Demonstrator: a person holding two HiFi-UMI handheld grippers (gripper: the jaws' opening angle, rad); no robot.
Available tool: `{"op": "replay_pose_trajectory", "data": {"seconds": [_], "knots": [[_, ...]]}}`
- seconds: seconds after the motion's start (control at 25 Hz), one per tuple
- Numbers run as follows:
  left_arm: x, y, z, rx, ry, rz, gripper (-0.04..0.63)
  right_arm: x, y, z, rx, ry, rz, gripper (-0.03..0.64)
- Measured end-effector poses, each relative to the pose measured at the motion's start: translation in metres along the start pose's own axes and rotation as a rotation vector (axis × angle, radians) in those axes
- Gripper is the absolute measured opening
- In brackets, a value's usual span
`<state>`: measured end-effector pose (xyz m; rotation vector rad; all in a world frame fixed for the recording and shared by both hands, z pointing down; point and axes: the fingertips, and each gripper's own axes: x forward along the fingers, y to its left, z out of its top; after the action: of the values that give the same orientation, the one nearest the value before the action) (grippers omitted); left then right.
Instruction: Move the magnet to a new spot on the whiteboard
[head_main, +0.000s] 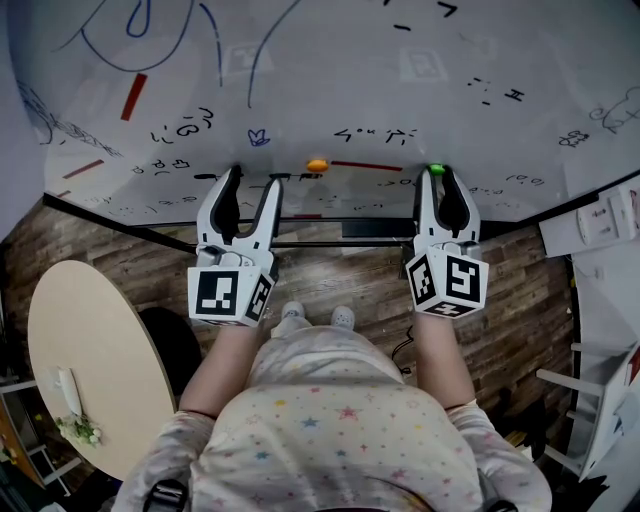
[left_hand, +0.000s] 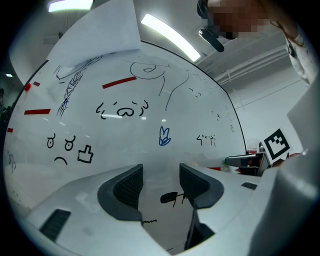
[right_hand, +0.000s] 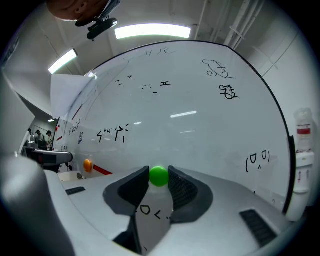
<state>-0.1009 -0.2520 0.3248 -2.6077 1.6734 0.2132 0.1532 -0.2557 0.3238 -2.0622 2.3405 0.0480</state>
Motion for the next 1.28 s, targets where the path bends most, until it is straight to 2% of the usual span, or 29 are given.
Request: {"op": "replay_pose_trajectory", "data": {"seconds": [1.28], "knots": [[-0.009, -0.011, 0.0, -0.03, 0.004, -0.012, 0.21, -0.005, 0.001, -0.003, 0.027, 0.006, 0.039, 0.118]]}}
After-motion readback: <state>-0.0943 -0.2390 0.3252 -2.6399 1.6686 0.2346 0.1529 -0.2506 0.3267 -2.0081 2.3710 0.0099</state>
